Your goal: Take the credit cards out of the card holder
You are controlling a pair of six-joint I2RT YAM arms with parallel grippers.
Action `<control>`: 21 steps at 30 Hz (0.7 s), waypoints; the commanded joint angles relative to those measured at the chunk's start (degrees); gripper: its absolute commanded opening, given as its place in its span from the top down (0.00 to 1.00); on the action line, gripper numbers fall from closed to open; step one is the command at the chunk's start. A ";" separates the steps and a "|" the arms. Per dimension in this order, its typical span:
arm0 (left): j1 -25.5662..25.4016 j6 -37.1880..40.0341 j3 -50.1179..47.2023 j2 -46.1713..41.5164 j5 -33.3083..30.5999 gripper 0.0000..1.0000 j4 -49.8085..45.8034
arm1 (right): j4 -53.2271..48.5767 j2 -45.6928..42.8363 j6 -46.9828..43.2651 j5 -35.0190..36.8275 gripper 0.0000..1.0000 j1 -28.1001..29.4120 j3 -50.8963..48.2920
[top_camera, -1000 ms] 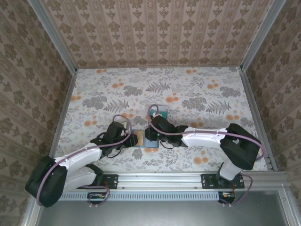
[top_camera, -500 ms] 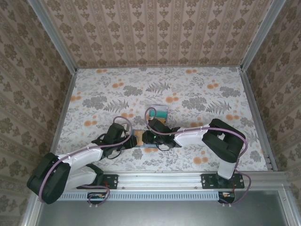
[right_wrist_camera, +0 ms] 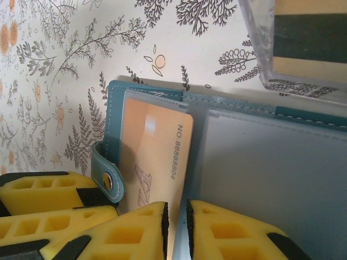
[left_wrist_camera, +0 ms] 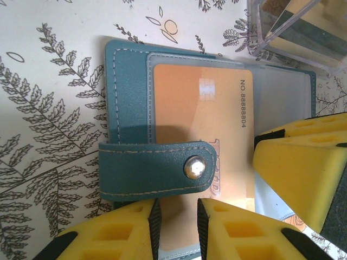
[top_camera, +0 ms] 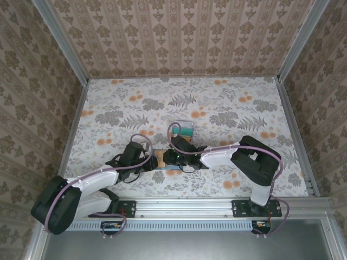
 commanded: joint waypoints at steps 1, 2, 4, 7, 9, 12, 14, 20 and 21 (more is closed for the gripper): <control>-0.61 -0.52 -0.80 0.70 0.39 0.72 0.10 | -0.28 0.21 0.01 -0.89 0.79 -0.23 1.56; -0.62 -0.61 -0.74 0.70 0.32 0.72 0.12 | -0.30 0.21 0.14 -1.02 0.79 -0.24 1.68; -0.62 -0.62 -0.85 0.70 0.30 0.73 0.20 | -0.29 0.46 0.08 -0.98 0.79 -0.24 1.79; -0.71 -0.59 -0.72 0.70 0.38 0.72 0.10 | -0.46 1.13 0.03 -1.15 0.79 -0.27 2.13; -0.71 -0.52 -0.72 0.70 0.39 0.72 0.10 | -0.30 1.57 0.26 -1.53 0.80 -0.26 2.24; -0.79 -0.66 -0.71 0.70 0.30 0.73 0.09 | -0.67 1.67 0.62 -1.36 0.79 -0.26 2.17; -0.80 -0.61 -0.72 0.66 0.30 0.73 0.01 | -1.45 1.56 0.69 -0.92 0.79 -0.25 2.23; -0.84 -0.66 -0.63 0.57 0.30 0.73 -0.08 | -3.72 0.98 1.73 0.49 0.79 -0.27 1.70; -0.88 -0.67 -0.63 0.50 0.22 0.73 -0.03 | -3.75 0.82 1.80 0.67 0.79 -0.25 1.53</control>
